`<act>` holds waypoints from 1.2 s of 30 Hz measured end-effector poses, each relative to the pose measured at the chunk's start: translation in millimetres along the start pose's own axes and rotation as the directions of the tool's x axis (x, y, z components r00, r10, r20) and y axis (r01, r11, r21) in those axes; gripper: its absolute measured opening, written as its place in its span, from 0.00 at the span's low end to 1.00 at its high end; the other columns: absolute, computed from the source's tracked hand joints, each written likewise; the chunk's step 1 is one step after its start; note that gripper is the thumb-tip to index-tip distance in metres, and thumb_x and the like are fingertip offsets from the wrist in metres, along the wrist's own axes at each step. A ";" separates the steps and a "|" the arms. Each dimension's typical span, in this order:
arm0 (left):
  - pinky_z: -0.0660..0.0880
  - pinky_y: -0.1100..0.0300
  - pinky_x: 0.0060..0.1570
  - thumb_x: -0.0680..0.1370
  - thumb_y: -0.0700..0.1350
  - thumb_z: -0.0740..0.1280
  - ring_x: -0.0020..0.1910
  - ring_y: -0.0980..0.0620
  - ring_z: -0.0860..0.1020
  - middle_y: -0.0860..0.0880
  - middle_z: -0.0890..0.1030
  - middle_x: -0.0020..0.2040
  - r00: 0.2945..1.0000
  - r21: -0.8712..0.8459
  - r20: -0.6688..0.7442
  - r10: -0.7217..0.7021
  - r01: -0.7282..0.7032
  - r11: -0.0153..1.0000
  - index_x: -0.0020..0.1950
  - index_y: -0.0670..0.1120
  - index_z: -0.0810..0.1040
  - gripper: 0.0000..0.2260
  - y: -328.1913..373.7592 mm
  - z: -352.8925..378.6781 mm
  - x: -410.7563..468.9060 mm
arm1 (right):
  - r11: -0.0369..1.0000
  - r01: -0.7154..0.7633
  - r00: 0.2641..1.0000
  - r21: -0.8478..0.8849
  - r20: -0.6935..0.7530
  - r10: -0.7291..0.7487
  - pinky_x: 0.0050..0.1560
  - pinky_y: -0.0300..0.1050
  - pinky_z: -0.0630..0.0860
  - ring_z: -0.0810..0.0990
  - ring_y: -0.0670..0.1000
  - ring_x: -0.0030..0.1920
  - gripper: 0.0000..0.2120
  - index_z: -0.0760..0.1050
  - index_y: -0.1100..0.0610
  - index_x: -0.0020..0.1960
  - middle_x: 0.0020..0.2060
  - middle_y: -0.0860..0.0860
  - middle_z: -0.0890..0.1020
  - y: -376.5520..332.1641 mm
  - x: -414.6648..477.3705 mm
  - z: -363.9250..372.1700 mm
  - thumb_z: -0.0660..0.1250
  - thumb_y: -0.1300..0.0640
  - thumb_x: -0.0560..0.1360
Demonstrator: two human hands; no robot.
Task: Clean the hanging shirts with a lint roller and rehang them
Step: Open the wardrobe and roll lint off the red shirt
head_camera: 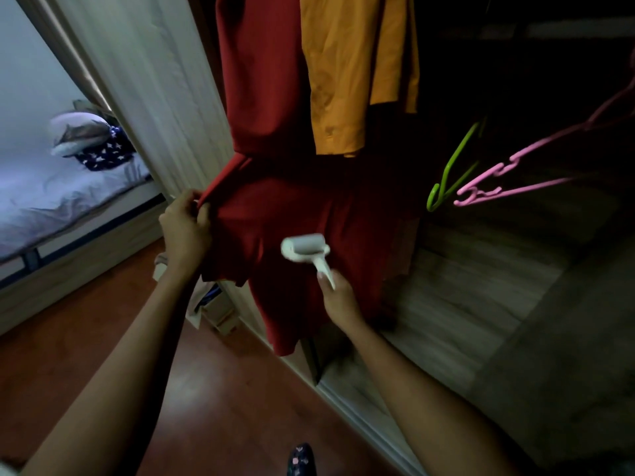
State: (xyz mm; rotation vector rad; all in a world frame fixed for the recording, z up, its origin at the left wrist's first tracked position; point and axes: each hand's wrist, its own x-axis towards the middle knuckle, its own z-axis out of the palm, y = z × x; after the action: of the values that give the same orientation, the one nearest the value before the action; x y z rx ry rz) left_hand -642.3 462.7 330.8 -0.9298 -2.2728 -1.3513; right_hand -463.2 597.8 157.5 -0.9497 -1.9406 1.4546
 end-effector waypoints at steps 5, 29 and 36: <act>0.70 0.61 0.39 0.79 0.38 0.64 0.39 0.49 0.78 0.47 0.80 0.41 1.000 0.006 -0.002 0.021 -0.021 1.000 0.52 0.39 0.81 0.07 2.9 1.8 -6.3 | 0.944 0.308 0.949 0.121 -0.111 -0.295 0.30 0.34 0.65 0.68 0.43 0.30 0.14 0.70 0.58 0.48 0.33 0.49 0.70 -90.5 6.4 -16.1 0.58 0.47 0.82; 0.69 0.71 0.36 0.79 0.39 0.63 0.41 0.51 0.78 0.46 0.80 0.44 0.998 -0.006 -0.049 0.050 -0.050 0.999 0.53 0.38 0.81 0.08 14.7 -16.1 9.2 | 0.990 0.138 0.990 0.004 -0.009 -0.138 0.40 0.41 0.68 0.75 0.48 0.38 0.12 0.74 0.58 0.54 0.39 0.49 0.76 -26.1 -12.9 16.3 0.59 0.49 0.82; 0.69 0.68 0.35 0.78 0.38 0.63 0.41 0.52 0.77 0.46 0.80 0.42 0.995 -0.019 -0.066 0.081 -0.082 0.996 0.52 0.39 0.82 0.08 17.9 -27.2 17.0 | 0.963 -0.233 0.954 -0.137 0.162 0.254 0.49 0.41 0.71 0.77 0.48 0.47 0.14 0.75 0.59 0.59 0.45 0.49 0.78 70.8 -46.9 52.6 0.59 0.50 0.82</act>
State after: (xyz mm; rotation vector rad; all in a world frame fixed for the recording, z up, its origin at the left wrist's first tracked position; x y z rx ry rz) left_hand -643.6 451.2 365.7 -0.9602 -2.1526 -1.3535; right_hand -459.0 542.0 74.7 -1.1838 -2.1158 1.6267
